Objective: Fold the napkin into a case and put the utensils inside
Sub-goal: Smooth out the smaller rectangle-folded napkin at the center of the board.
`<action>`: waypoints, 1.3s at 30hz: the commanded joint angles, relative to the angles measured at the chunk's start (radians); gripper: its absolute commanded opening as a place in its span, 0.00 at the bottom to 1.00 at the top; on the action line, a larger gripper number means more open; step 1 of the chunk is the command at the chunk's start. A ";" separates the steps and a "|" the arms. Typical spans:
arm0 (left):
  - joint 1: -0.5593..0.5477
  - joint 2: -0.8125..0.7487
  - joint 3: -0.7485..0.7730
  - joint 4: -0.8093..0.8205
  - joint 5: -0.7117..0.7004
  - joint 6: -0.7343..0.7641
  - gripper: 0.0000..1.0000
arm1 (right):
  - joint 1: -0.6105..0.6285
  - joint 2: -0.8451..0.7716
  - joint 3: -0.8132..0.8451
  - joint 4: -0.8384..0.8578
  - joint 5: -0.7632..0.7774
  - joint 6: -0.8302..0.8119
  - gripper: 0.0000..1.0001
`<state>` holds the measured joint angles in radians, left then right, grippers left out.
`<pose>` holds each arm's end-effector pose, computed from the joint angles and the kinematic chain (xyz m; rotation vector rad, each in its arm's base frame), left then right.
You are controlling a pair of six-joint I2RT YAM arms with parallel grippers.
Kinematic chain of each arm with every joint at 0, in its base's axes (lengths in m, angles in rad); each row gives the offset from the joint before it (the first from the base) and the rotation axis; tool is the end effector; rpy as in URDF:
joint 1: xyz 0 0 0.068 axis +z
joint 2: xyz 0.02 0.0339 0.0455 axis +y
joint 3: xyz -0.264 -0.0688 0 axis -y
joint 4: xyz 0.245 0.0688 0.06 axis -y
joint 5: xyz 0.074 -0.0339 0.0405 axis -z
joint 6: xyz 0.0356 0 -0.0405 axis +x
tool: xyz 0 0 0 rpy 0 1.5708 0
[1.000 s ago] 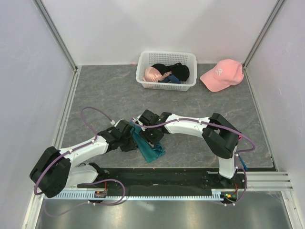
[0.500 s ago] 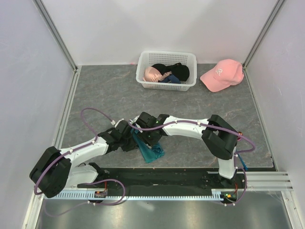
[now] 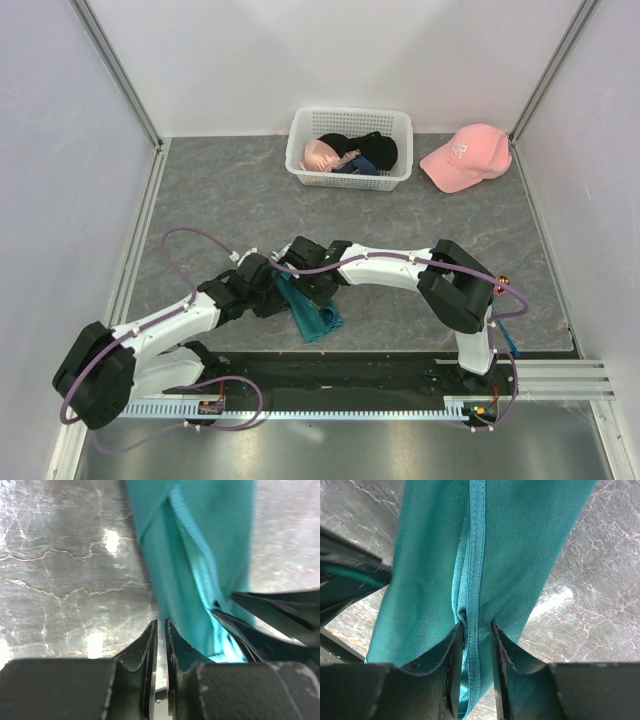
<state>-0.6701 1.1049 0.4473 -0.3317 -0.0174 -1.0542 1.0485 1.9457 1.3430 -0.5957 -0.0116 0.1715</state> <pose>0.1510 -0.1189 0.1555 -0.5200 2.6375 -0.5955 0.1954 0.3403 0.1676 -1.2025 2.5570 0.3184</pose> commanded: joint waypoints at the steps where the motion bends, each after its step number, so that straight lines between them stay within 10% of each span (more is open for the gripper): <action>1: -0.005 -0.083 0.030 -0.027 -0.004 -0.030 0.17 | 0.005 -0.008 0.015 0.008 0.032 0.016 0.33; 22: -0.032 0.087 -0.038 0.152 0.036 -0.047 0.08 | 0.005 -0.050 0.096 -0.070 0.013 0.118 0.03; 39: -0.079 0.082 -0.050 0.168 0.022 -0.079 0.06 | 0.002 -0.039 0.004 0.066 -0.171 0.312 0.00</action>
<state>-0.7372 1.1885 0.4118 -0.1722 0.0193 -1.0882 1.0500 1.9343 1.3788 -0.5961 -0.1417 0.4171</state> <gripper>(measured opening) 0.063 0.010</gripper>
